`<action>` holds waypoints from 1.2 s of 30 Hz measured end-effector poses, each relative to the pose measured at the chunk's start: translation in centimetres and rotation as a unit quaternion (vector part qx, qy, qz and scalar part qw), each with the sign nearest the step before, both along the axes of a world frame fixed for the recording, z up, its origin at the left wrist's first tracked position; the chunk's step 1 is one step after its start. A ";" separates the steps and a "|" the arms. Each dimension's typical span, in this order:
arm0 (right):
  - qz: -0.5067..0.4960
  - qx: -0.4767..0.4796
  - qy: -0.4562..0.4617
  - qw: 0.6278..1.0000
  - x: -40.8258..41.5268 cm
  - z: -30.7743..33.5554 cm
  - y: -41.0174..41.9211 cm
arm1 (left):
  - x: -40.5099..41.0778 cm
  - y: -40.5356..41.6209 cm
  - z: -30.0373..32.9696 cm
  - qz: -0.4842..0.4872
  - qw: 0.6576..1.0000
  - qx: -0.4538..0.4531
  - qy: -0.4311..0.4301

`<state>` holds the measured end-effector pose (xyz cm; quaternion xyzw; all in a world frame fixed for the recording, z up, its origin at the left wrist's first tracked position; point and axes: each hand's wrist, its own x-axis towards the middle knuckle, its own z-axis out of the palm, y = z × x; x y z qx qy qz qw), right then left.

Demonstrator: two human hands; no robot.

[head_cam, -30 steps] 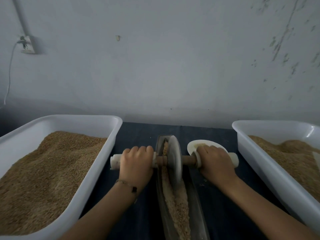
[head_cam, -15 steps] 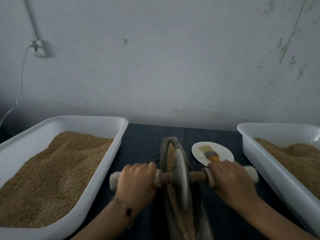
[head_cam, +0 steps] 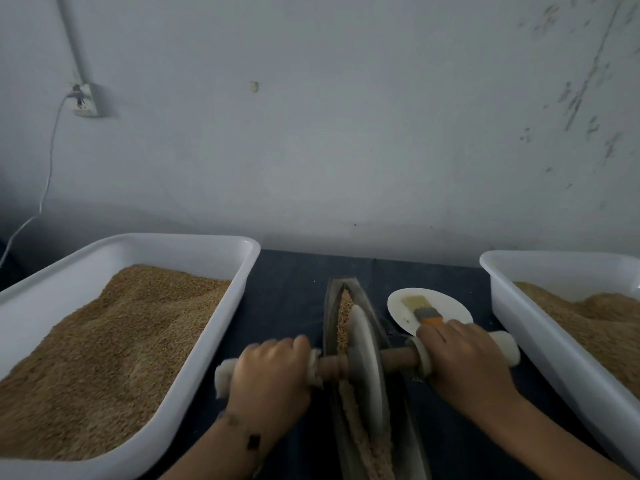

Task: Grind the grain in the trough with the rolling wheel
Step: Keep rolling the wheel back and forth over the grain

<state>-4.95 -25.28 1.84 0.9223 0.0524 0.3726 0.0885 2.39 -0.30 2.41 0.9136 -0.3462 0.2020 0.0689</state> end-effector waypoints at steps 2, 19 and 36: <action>-0.014 0.003 0.012 1.000 2.2 0.3 -0.5 | 2.5 -0.9 -0.2 0.025 1.000 -0.016 0.006; -0.085 0.068 0.168 0.980 0.1 1.2 0.1 | 1.8 -1.1 1.2 0.034 0.998 0.045 0.018; -0.102 0.068 0.174 0.977 1.9 1.6 0.4 | 1.9 -0.9 0.8 0.058 0.997 0.026 -0.039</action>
